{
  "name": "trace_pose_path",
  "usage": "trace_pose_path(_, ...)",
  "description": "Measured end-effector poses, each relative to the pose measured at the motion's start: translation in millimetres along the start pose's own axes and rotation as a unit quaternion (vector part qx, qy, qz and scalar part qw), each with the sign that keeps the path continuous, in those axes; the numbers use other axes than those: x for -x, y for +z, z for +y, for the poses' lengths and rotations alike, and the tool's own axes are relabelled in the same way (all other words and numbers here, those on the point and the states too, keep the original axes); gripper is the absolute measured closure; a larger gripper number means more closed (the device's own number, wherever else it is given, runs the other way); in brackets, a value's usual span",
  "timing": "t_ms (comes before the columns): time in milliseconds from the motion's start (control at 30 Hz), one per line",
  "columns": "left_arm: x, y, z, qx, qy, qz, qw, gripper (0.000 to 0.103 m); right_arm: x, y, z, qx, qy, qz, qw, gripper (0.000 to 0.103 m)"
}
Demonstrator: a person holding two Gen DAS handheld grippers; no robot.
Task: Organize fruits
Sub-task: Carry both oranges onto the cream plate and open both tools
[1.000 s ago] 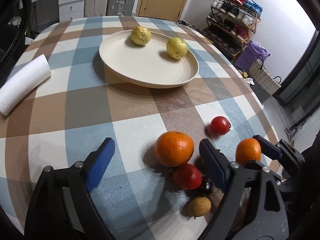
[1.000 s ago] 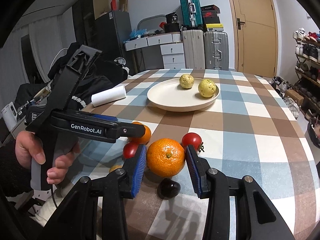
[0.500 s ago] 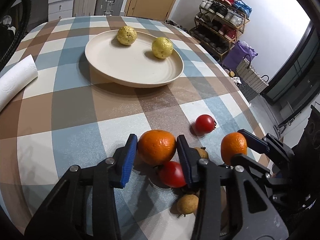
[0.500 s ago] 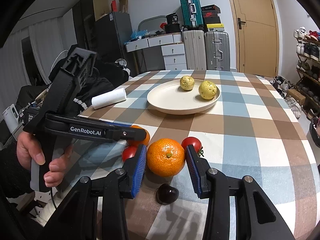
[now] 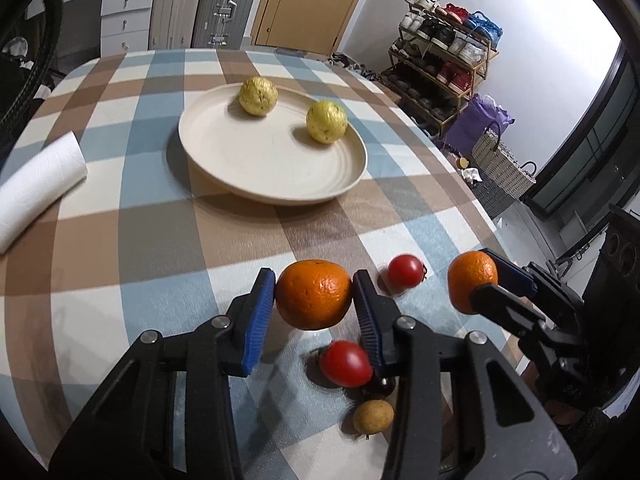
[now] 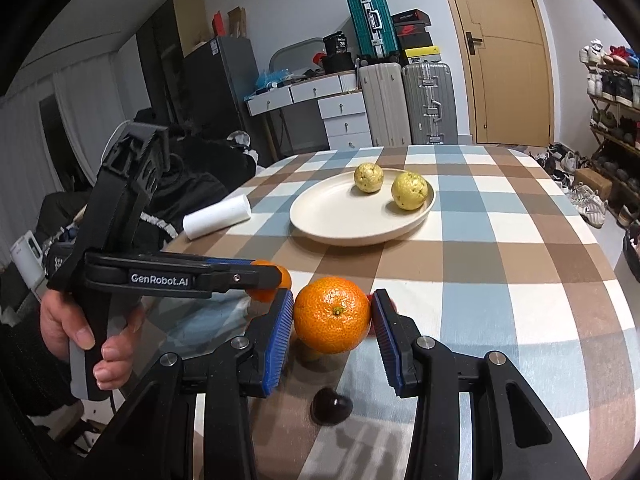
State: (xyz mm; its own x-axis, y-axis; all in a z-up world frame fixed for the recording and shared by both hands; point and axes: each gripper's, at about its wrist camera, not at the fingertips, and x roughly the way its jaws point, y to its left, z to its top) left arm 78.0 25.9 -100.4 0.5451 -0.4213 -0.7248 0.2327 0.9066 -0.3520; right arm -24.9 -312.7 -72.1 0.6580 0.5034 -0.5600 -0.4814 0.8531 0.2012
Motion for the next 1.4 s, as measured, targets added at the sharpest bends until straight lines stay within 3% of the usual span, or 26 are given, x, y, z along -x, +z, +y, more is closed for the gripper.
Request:
trace_pose_path(367,21.0,46.4,12.9,0.014,0.001,-0.049,0.9987,0.066,-12.0,40.2,-16.5,-0.007,0.015,-0.010,1.000,0.062)
trace_pose_path(800,2.2,138.7,50.1,0.033,0.030,-0.089,0.9950,0.066,-63.3,134.1,-46.0,-0.005,0.032,-0.007,0.999,0.062)
trace_pose_path(1133,-56.2,182.3,79.2,0.040,0.046,-0.064,0.9961,0.066,-134.3,192.6,-67.8,0.015,0.026,0.016,0.999,0.062)
trace_pose_path(1400,-107.2,183.7,90.9,0.040,0.037,-0.025,0.9982,0.066,-197.9,186.2,-85.8,0.010,0.006,0.077,0.997,0.062)
